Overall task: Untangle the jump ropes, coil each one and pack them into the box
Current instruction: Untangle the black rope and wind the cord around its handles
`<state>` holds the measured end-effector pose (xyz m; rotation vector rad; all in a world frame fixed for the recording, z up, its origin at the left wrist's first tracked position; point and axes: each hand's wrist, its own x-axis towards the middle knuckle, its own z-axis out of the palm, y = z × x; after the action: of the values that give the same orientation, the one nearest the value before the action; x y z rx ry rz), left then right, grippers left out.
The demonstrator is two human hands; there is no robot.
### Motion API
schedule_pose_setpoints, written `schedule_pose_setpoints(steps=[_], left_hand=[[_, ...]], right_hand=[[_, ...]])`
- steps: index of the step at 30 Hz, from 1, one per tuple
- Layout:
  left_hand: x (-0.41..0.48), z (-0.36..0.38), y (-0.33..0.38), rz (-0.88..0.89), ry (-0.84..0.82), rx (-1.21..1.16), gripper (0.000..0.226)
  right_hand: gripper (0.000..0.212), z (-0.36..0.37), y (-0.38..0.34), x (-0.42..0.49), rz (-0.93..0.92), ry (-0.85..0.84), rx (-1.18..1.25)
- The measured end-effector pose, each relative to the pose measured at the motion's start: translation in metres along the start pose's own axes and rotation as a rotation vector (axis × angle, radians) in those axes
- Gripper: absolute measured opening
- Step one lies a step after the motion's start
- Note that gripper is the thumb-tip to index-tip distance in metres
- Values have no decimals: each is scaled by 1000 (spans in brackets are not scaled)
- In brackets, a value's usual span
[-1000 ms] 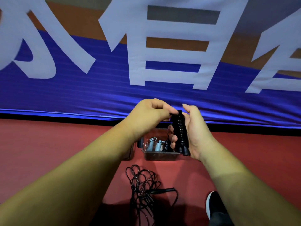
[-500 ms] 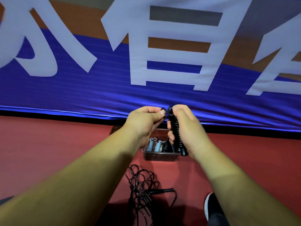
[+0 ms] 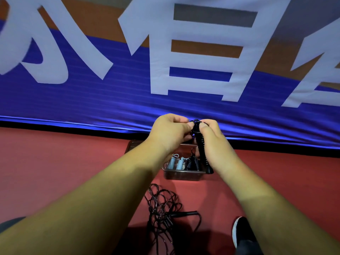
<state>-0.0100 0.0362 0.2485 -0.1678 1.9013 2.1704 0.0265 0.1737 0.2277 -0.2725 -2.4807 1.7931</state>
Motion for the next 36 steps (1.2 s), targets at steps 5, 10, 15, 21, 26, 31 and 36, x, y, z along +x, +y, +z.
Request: schedule_pose_setpoints(steps=[5,10,15,21,26,31,36], left_hand=[[-2,0,1,61,-37,-18,11],[-3,-5,4,178,-67,65,14],[-5,-9,2,186,-87,129,13],[-7,-5,0,202,-91,97,12],[-5,-6,3,195,-133,147,11],[-3,-6,0,212,-108,177,12],[-6,-7,-3,299,-31,244,16]], right_hand=[[31,-1,-4,-1,5,-8,75],[28,-6,-12,-3,13,-43,98],[37,-11,-15,-8,64,-95,120],[47,-12,-18,-10,140,-73,169],[38,-12,-16,-13,102,-76,91],[40,-11,-18,-15,115,-102,77],[44,-7,-17,-12,128,-129,56]])
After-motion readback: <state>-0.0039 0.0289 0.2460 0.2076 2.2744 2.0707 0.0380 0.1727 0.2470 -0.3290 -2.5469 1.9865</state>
